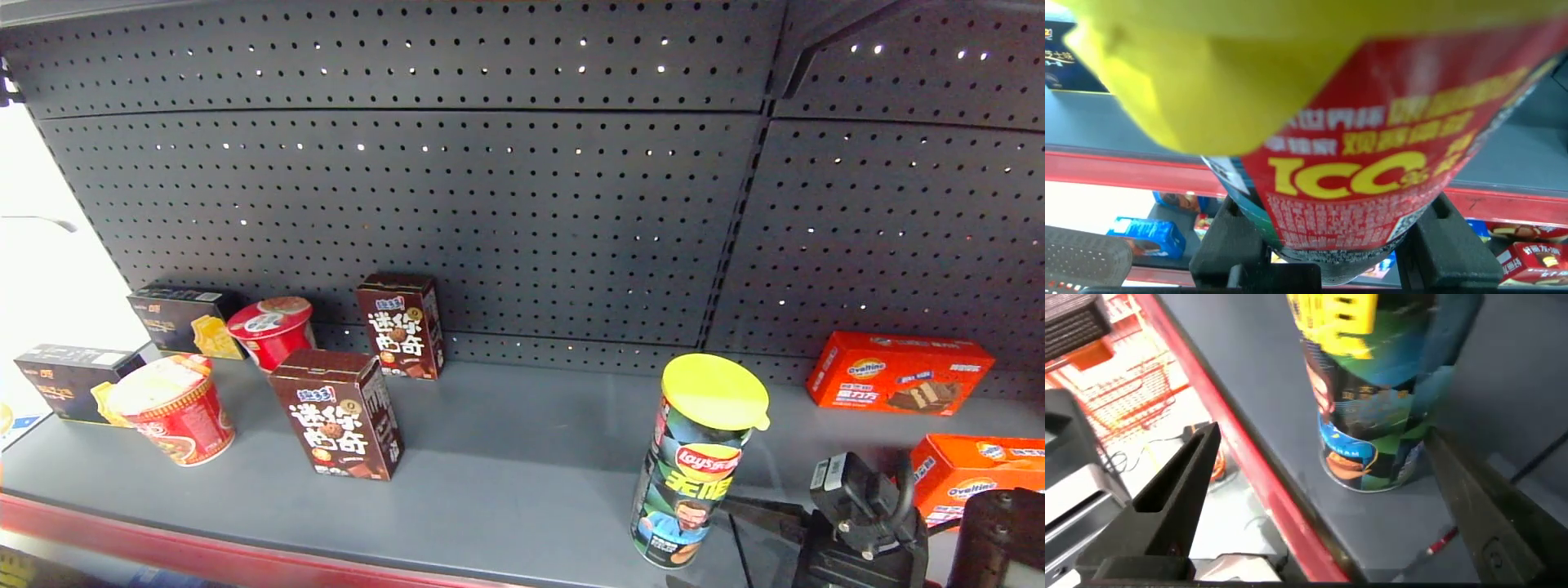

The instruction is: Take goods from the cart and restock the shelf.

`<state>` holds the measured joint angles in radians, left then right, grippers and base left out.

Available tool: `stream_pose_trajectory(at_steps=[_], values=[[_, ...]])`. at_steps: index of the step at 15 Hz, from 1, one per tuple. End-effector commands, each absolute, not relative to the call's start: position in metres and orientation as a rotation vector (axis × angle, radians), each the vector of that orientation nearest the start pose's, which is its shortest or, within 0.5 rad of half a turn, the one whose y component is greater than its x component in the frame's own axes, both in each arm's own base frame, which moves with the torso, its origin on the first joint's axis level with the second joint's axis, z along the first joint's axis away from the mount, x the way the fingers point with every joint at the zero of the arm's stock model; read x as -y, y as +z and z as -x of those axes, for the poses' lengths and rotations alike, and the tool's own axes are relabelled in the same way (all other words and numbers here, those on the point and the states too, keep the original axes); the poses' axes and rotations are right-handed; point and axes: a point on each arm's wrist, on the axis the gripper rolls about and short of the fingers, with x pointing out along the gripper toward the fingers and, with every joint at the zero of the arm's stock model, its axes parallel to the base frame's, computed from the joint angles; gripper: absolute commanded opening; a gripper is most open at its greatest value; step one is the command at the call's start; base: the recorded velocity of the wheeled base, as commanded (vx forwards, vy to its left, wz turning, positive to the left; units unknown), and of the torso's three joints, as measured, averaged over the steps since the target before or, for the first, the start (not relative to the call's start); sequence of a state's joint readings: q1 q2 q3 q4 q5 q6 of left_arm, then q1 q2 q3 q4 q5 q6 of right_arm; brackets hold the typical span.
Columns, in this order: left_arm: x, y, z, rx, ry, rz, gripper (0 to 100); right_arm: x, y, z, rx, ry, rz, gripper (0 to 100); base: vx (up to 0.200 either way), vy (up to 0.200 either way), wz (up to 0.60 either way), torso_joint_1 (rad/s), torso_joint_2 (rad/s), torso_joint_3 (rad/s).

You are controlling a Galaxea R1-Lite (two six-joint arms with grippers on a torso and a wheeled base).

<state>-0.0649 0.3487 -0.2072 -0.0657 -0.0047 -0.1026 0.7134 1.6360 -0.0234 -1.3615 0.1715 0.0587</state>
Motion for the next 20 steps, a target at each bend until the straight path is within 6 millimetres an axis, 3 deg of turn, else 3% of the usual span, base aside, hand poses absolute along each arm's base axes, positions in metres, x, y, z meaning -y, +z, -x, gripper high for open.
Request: stream_pose_trajectory(at_steps=[1, 6, 9, 16, 20], values=[[0.000, 0.144, -0.003, -0.077, -0.065, 0.100, 0, -0.127, 0.096, -0.136, -0.279, 0.891, 0.018, 100, 0.000, 0.000, 0.00, 0.000, 0.00, 0.000], [0.000, 0.142, -0.004, -0.086, -0.065, 0.100, 0, -0.127, 0.094, -0.131, -0.282, 0.906, 0.022, 100, 0.000, 0.000, 0.00, 0.000, 0.00, 0.000], [0.000, 0.142, -0.004, -0.086, -0.065, 0.100, 0, -0.117, 0.095, -0.140, -0.276, 0.838, 0.014, 100, 0.000, 0.000, 0.00, 0.000, 0.00, 0.000], [0.000, 0.136, -0.003, -0.099, -0.067, 0.100, 0, -0.102, 0.115, -0.141, -0.157, 0.780, 0.005, 100, 0.000, 0.000, 0.00, 0.000, 0.00, 0.000], [0.000, 0.133, -0.003, -0.106, -0.067, 0.100, 0, -0.093, 0.136, -0.126, -0.105, 0.791, 0.059, 100, 0.000, 0.000, 0.00, 0.000, 0.00, 0.000]])
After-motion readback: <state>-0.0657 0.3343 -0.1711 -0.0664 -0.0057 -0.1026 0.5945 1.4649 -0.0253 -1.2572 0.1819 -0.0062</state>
